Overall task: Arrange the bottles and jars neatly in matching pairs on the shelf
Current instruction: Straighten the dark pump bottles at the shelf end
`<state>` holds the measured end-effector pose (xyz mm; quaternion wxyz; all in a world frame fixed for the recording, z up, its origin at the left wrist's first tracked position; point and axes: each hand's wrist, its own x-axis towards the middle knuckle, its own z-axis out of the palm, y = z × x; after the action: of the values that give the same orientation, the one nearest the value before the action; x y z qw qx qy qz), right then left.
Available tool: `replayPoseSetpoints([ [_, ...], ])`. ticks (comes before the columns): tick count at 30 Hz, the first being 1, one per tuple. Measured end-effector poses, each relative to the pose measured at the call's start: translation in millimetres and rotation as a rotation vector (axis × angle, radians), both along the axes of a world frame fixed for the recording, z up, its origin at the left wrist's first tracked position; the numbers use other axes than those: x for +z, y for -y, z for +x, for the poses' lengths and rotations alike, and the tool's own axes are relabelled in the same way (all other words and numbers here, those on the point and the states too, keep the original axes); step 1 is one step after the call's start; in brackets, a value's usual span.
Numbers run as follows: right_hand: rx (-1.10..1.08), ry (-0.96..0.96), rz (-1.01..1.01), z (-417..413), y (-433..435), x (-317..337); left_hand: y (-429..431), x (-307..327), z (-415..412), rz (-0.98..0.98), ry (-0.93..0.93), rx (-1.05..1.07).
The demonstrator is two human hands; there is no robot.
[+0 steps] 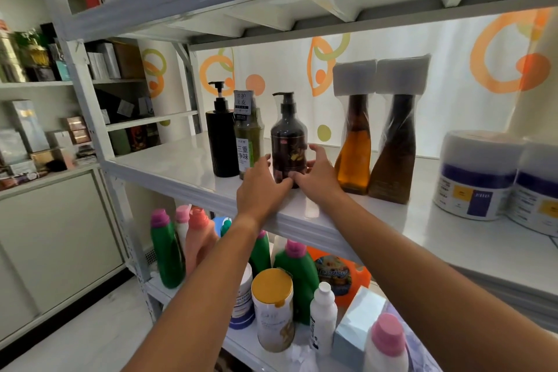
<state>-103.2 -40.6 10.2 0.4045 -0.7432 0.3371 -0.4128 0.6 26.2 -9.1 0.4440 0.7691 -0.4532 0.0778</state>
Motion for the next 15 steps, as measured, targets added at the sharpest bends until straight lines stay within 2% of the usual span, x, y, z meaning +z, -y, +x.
replayPoseSetpoints([
  [3, -0.047, -0.041, -0.046, 2.4, 1.2, -0.7, -1.3, -0.1, -1.0, -0.053, -0.032, -0.003],
  [11, -0.063, -0.054, -0.125, 2.4, -0.1, -3.0, -1.2, 2.5, 0.3, 0.043, 0.003, -0.058],
  [15, -0.082, -0.053, -0.153, 0.2, -2.3, -1.0, -4.8, 5.6, -0.7, 0.019, -0.085, -0.099],
])
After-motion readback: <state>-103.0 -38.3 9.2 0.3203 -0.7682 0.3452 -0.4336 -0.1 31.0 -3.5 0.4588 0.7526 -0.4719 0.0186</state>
